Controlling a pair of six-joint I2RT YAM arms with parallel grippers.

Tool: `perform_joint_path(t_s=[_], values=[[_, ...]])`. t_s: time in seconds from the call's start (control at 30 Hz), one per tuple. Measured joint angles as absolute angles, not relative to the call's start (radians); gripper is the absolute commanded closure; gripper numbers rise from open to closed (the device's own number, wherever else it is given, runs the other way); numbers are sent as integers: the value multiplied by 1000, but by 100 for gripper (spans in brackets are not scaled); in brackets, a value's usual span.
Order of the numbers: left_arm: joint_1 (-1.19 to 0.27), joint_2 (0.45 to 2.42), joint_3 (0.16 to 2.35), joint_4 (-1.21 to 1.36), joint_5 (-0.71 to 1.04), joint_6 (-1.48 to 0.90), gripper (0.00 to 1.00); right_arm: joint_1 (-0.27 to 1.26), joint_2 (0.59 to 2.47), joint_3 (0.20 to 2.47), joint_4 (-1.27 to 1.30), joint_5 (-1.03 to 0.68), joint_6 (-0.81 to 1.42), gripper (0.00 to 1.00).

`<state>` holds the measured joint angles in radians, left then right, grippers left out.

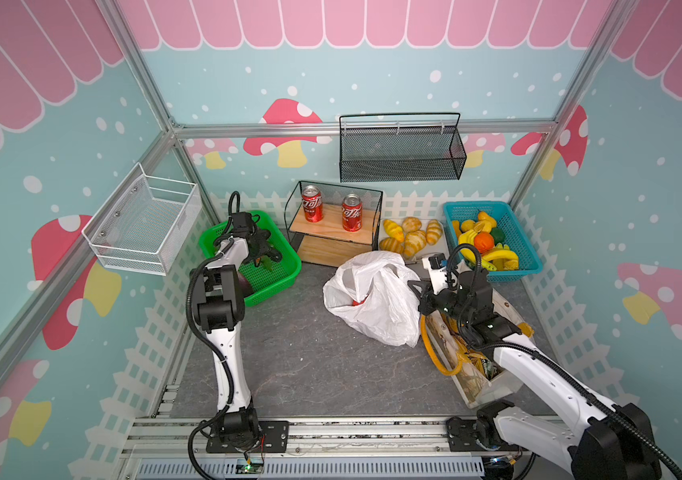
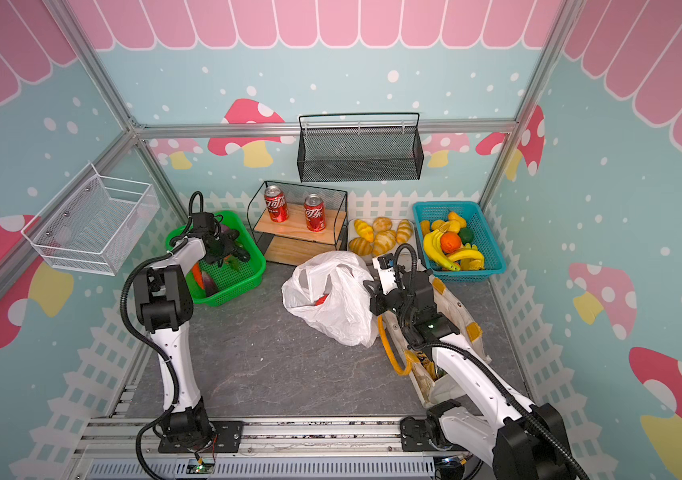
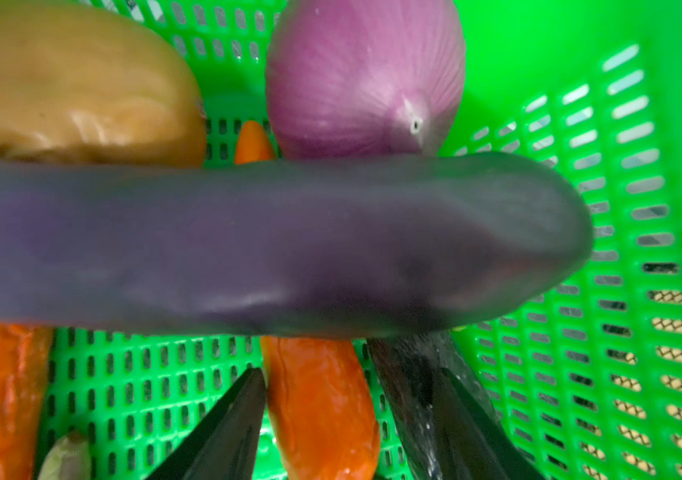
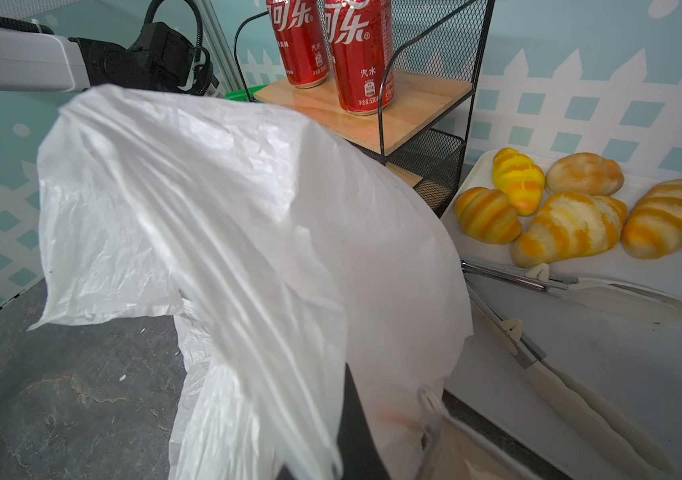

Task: Place the mixed food into the grocery bags and tie them
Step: 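Grasp the orange carrot under the long eggplant with the left gripper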

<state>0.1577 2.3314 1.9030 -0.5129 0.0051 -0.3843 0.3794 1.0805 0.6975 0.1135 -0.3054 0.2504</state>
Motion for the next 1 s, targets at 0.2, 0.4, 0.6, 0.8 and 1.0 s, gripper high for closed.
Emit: perform_joint_path(t_s=[0.2, 0.4, 0.6, 0.8, 1.0], values=[[159, 2332, 1898, -507, 13, -386, 45, 379, 1091, 698, 116, -307, 247, 100], [170, 2297, 1828, -461, 23, -395, 45, 379, 1100, 698, 120, -307, 247, 100], [184, 2274, 1744, -456, 23, -405, 45, 379, 1108, 698, 121, -309, 247, 100], [184, 2278, 1739, -456, 25, -405, 45, 379, 1108, 698, 121, -310, 247, 100], [188, 2313, 1797, -478, 19, -400, 54, 379, 1110, 698, 121, -311, 247, 100]])
